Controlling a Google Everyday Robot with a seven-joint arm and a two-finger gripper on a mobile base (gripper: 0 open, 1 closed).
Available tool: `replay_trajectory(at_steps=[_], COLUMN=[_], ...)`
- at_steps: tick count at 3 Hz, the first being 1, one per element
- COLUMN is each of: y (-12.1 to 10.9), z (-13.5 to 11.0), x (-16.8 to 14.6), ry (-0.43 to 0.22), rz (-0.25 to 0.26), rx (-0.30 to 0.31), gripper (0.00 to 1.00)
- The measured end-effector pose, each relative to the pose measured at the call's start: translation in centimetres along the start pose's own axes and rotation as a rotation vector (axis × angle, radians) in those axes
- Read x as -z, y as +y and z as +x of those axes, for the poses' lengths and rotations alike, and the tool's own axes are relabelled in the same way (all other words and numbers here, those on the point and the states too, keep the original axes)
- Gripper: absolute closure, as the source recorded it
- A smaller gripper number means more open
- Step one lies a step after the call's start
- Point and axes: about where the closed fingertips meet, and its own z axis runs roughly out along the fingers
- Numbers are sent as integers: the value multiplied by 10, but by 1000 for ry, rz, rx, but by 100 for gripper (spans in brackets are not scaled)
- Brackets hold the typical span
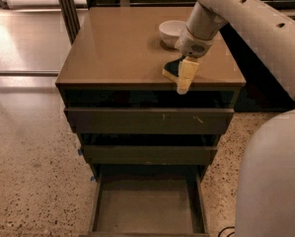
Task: Place sponge into bottom drawer
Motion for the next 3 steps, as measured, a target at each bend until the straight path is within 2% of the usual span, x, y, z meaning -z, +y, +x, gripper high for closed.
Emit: replay_trajectory(at_steps=[1, 2, 3], y=[-10, -10, -10], z=[-7, -7, -7], x=[-18, -18, -18], ry=[-8, -8, -8], rz=[-20, -20, -20], rx=[24, 24, 24], gripper=[0, 0, 15])
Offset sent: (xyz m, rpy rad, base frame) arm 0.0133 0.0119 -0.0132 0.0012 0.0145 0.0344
